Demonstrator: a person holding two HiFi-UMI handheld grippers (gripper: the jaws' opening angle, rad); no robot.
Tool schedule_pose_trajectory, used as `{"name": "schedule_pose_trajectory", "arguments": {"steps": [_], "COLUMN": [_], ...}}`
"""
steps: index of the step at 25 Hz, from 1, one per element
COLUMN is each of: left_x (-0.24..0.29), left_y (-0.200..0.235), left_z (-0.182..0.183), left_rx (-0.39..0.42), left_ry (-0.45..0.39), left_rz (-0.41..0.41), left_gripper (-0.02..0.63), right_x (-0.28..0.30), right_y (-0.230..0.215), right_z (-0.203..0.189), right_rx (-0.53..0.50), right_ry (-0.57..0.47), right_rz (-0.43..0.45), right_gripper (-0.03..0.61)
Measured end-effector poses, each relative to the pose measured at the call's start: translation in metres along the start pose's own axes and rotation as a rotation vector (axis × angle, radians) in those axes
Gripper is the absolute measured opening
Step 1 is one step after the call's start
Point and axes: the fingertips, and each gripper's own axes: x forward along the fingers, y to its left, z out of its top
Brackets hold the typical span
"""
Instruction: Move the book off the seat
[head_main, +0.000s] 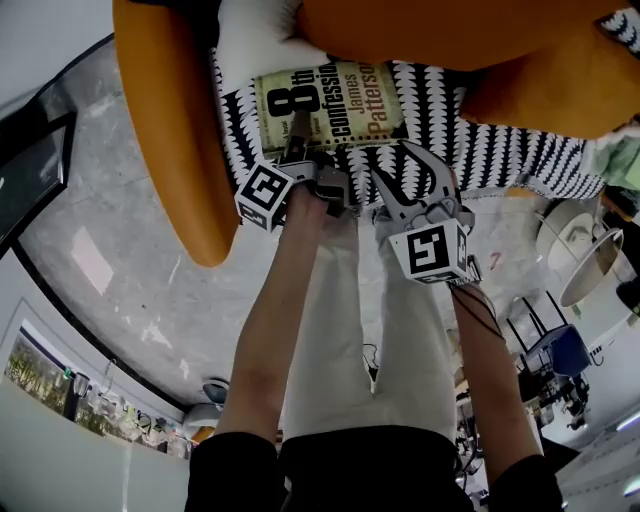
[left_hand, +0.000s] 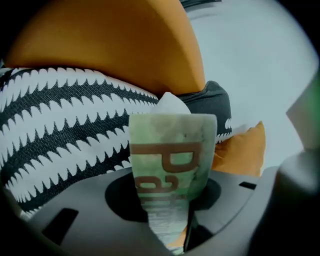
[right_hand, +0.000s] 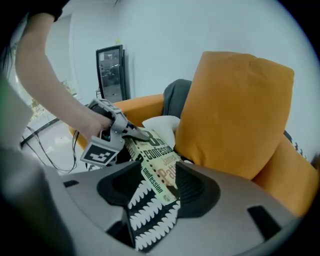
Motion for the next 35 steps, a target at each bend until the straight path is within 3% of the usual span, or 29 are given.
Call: {"name": "schedule_pose_trajectory", "arguments": {"steps": [7, 19, 24, 27, 30, 32, 35], "left_x": [-0.013, -0.073, -0.106, -0.133, -0.157, -0.176, -0.215], "left_y": [-0.007, -0.084, -0.118, -0.141, -0.167, -0.186, -0.219], "left_z": [-0.01, -0.064, -0.11, -0.142, -0.184, -0.22, -0.308], "left_rx": [0.116, 0.177, 0.245, 0.247, 0.249, 0.265, 0.303], "left_ry": [0.09, 0.152, 0.195, 0.216, 0.254, 0.288, 0.341], "left_rz": [-0.128, -0.389, -0.465, -0.509, -0.559, -0.586, -0.623], "left_gripper": [0.163, 0.163, 0.163, 0.163, 0.163, 0.163, 0.163], "right_x": [-0.031, -0.117, -0.181, -0.231, -0.288, -0.334, -0.428], "right_y": [-0.021, -0.029, -0.045, -0.058, -0.074, -0.085, -0.103], "right_z": [-0.002, -0.029, -0.04, -0.04, -0.048, -0.058, -0.092], "right_rx": [0.155, 0.257, 0.395, 0.495, 0.527, 0.538, 0.558], "right_ry": [-0.085, -0.19, -0.316, -0.409, -0.484, -0.528, -0.588], "right_rz": [-0.089, -0.147, -0.228, -0.276, -0.337, -0.388, -0.46], "right_gripper": [0.036, 0.015, 0.015, 0.015, 0.015, 0.015, 0.015]}}
